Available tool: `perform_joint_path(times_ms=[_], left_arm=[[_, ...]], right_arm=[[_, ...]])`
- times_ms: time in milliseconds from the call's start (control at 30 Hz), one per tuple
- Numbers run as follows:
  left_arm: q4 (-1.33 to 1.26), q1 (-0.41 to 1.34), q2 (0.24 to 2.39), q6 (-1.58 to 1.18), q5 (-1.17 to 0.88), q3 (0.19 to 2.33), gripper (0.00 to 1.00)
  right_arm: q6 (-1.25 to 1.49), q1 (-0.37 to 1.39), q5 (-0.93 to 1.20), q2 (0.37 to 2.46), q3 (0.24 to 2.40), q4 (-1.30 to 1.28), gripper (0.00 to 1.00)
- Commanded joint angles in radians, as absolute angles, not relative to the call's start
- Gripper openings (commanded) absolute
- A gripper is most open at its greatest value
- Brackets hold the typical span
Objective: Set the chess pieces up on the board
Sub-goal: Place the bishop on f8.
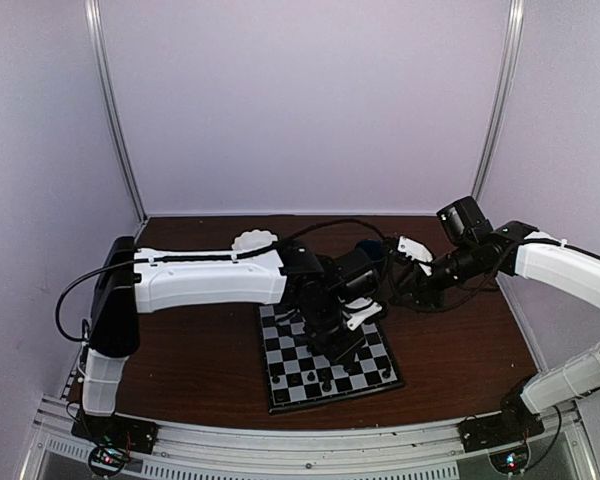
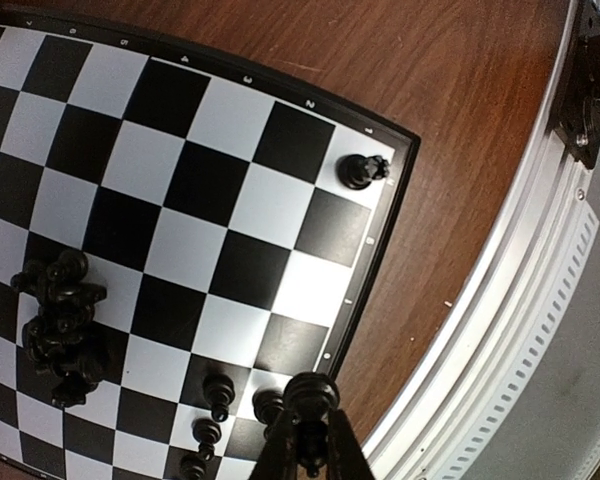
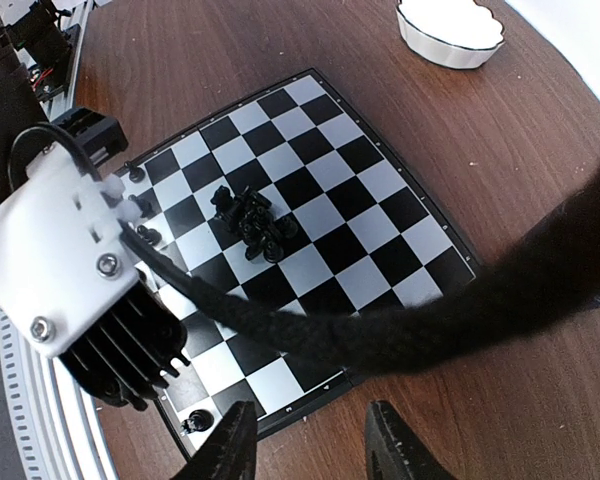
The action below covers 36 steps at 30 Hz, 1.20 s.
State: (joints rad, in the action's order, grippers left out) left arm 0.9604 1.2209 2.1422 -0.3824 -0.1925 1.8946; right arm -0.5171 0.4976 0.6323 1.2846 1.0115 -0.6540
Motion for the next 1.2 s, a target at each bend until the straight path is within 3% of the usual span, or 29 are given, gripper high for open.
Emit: perform_joint_path(times_ms=[0,667,1167], left_arm=[[0.953,1.237,2.147,-0.355,-0.217,1.927,0.08],[0.972,1.249,1.931,-0.404,-0.135,1.633,0.07],[0.882,1.249,1.977,-0.437,-0.136,1.555,0.08]], right_arm=[[-0.516,0.49,0.636,1.284,1.006,-0.645,0.39],[-0.506,0.485,0.637,1.279,1.009,-0.646,0.39],[-0.506,0.483,0.637,1.281,1.009,-0.647,0.39]])
